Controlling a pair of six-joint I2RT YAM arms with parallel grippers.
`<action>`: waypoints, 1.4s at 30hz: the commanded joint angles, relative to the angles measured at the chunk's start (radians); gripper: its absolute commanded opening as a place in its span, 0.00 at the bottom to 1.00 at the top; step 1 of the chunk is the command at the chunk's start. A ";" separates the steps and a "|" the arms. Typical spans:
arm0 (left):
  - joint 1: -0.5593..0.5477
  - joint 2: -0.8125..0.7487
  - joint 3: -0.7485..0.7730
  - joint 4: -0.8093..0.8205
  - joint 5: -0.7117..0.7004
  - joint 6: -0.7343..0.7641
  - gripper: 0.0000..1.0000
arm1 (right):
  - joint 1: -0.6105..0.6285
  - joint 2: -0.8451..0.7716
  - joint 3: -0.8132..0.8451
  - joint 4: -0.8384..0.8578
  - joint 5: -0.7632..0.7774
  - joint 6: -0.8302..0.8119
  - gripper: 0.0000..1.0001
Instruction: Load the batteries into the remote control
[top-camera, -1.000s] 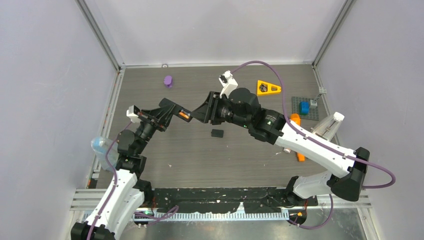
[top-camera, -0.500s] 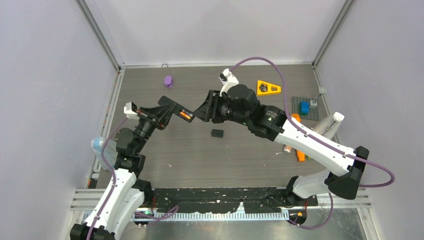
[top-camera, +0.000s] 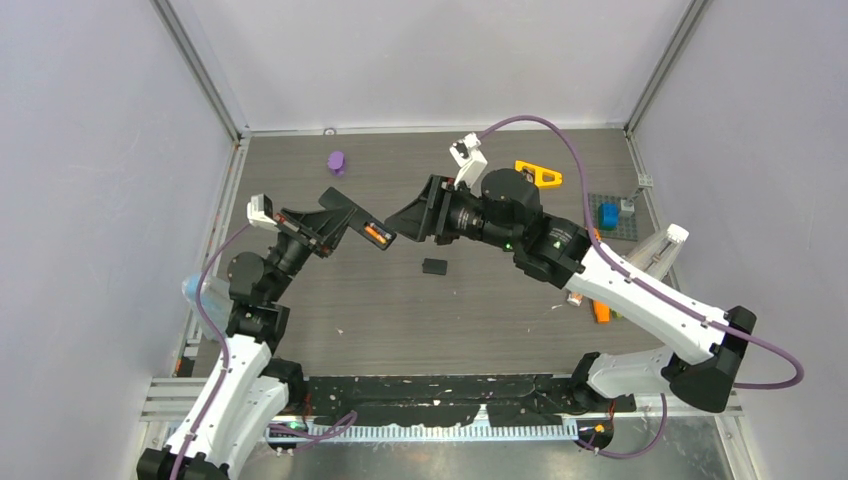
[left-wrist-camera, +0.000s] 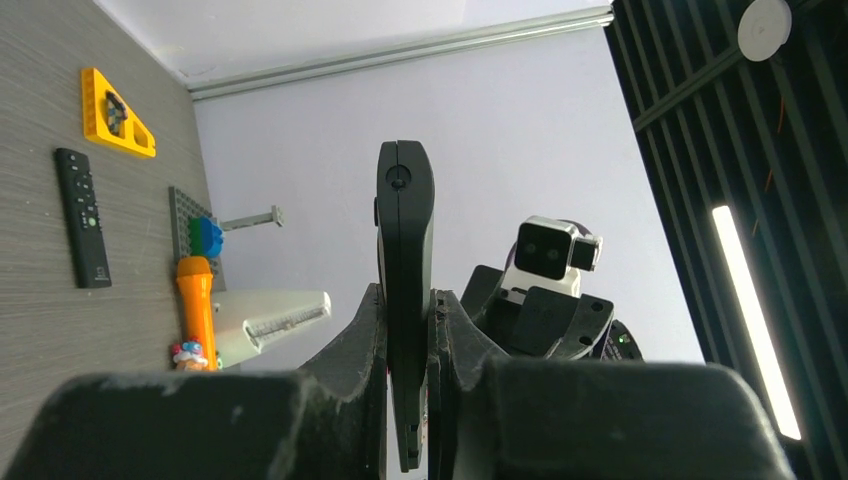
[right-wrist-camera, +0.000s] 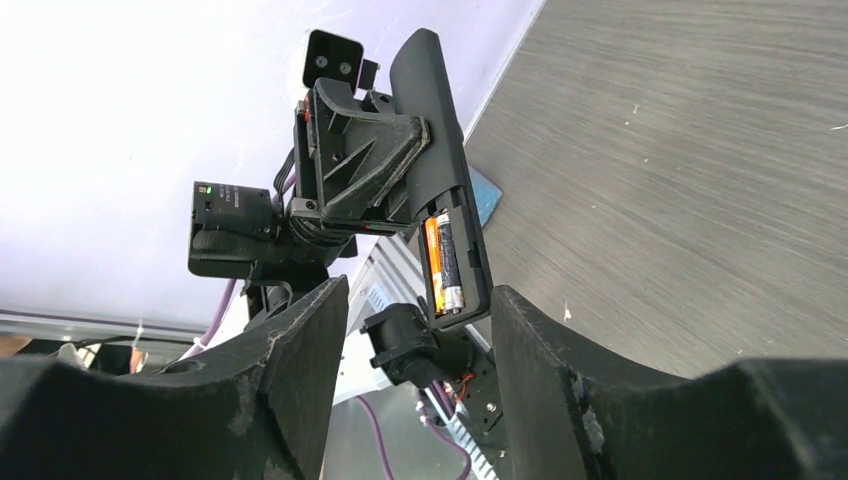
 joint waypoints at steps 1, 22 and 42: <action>-0.002 -0.016 0.044 0.020 0.020 0.037 0.00 | -0.015 0.013 -0.009 0.065 -0.099 0.047 0.58; -0.002 -0.023 0.032 0.055 0.029 -0.001 0.00 | -0.016 0.092 -0.010 0.041 -0.158 0.090 0.19; 0.057 -0.101 -0.036 -0.125 0.040 0.285 0.00 | -0.253 -0.019 -0.212 0.039 -0.208 -0.219 0.69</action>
